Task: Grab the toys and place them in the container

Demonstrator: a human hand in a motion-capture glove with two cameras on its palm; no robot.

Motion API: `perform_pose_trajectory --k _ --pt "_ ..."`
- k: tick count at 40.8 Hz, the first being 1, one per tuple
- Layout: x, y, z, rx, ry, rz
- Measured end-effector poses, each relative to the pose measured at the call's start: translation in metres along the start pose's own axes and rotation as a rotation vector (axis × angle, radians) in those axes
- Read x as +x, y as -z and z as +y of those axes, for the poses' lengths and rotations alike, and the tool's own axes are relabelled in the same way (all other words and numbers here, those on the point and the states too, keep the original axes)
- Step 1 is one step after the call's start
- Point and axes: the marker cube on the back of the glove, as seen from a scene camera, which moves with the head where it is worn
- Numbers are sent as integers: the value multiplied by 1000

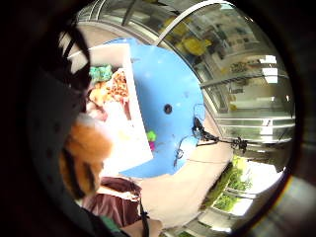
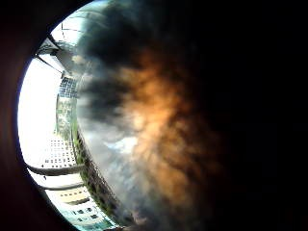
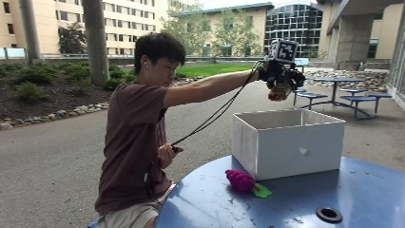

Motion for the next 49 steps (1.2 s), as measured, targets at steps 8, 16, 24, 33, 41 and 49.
perform_pose_trajectory --k 8,16,24,33,41,49 --pt "-20 -4 -7 -54 40 -111" --pt "20 5 9 -36 -116 -97" --pt "103 10 56 -45 -38 3" --pt "201 12 120 -65 -200 -86" --pt "292 4 172 -41 -302 -80" --pt "331 -33 200 -19 -258 -55"
